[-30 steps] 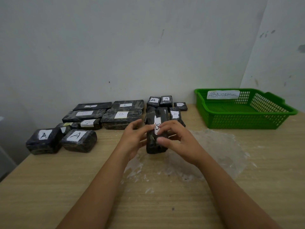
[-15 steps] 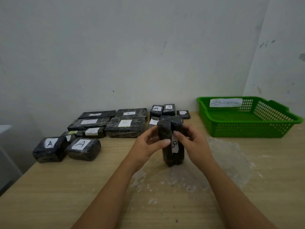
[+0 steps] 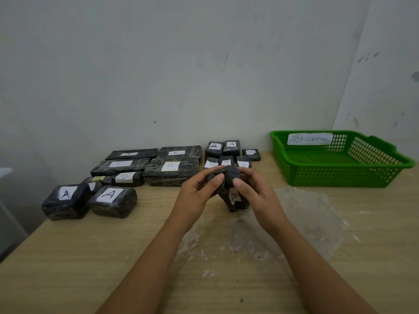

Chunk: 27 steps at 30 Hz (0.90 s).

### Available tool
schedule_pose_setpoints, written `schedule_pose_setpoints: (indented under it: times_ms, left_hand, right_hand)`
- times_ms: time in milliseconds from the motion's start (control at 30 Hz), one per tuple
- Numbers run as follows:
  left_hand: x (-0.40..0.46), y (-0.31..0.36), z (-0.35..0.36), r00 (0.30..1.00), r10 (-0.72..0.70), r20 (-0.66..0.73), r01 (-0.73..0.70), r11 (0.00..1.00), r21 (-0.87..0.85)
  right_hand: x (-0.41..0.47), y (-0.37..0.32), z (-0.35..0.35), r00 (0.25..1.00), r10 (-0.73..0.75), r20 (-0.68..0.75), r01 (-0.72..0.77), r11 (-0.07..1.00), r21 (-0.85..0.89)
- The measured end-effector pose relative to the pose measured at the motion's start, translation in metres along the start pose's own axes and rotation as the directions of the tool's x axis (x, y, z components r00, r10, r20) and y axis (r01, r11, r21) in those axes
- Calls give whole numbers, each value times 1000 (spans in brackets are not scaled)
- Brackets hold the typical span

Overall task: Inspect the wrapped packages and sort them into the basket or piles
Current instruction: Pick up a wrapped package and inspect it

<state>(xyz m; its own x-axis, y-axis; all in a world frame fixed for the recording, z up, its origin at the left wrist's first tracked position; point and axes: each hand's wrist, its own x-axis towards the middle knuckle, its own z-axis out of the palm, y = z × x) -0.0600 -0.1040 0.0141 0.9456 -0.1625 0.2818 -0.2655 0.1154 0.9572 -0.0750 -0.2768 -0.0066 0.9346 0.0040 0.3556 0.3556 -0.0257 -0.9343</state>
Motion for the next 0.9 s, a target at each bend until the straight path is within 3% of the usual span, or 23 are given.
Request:
schedule_pose_setpoints:
  times_ms: [233, 333, 567, 767, 900]
  left_hand:
    - [-2, -1, 5, 998, 32, 54, -37, 996, 82]
    - [-6, -1, 10, 998, 16, 59, -18, 999, 42]
    - [-6, -5, 12, 999, 55, 2, -55, 998, 31]
    - [-8, -5, 14, 999, 47, 2, -47, 997, 63]
    - [-10, -4, 18, 999, 9, -52, -8, 1000, 30]
  right_hand:
    - [-3, -9, 3, 993, -8, -117, 8, 1000, 4]
    - [-3, -13, 1, 989, 30, -142, -22, 998, 56]
    - [-8, -21, 6, 983, 69, -171, -51, 993, 107]
    - [-3, -19, 6, 958, 187, -218, -144, 970, 196]
    - [-7, -20, 8, 966, 151, -211, -117, 979, 164]
